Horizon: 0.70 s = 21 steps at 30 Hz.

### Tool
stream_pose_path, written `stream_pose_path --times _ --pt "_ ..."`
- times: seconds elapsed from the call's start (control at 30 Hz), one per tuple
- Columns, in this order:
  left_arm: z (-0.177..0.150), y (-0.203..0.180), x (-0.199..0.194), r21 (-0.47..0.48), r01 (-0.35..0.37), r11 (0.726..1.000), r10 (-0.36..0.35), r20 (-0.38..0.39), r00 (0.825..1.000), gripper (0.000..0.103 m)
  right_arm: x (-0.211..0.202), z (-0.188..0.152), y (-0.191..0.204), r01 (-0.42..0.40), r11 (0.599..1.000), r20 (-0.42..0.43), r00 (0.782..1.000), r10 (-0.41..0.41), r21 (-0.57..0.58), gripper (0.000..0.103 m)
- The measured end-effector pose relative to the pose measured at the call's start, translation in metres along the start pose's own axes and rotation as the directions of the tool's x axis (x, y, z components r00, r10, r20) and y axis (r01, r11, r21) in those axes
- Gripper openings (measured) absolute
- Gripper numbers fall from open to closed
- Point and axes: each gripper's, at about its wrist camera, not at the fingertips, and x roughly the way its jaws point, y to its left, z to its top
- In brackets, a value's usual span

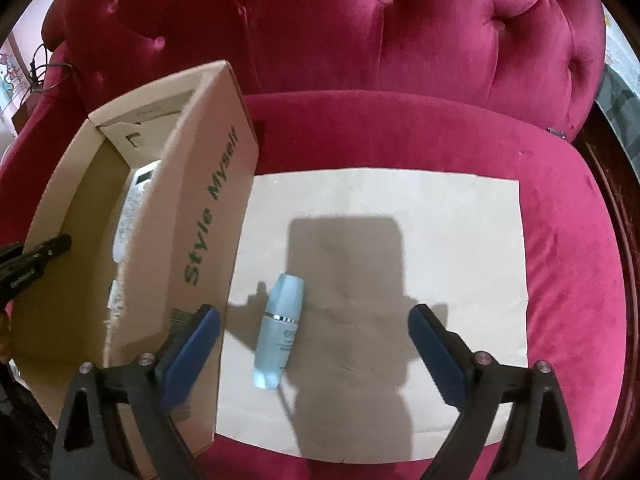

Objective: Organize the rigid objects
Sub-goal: 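Move the right gripper back over the light-blue bottle on the paper, then grasp the light-blue OSM bottle upright with the right gripper and lift it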

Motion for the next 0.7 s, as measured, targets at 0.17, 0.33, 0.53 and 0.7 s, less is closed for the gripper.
stream_pose_path --times 0.17,0.33,0.53,0.7 --pt "0.0 0.001 -0.001 0.0 0.001 1.0 -0.001 0.0 1.0 0.014 0.014 0.0 -0.003 -0.006 1.0 -0.023 1.0 0.006 -0.001 0.086" --pt "0.0 0.002 -0.001 0.0 0.002 1.0 -0.002 0.0 1.0 0.014 0.026 -0.002 -0.002 -0.018 1.0 -0.049 0.999 0.017 -0.009 0.078" --pt "-0.001 0.002 -0.001 0.0 0.001 1.0 -0.001 0.0 1.0 0.014 0.04 -0.002 0.004 -0.029 0.999 -0.077 0.997 0.026 -0.032 0.068" --pt "0.0 0.004 -0.001 -0.004 0.006 1.0 -0.006 -0.002 1.0 0.014 0.053 -0.002 0.009 -0.033 0.998 -0.104 0.994 0.027 -0.051 0.055"
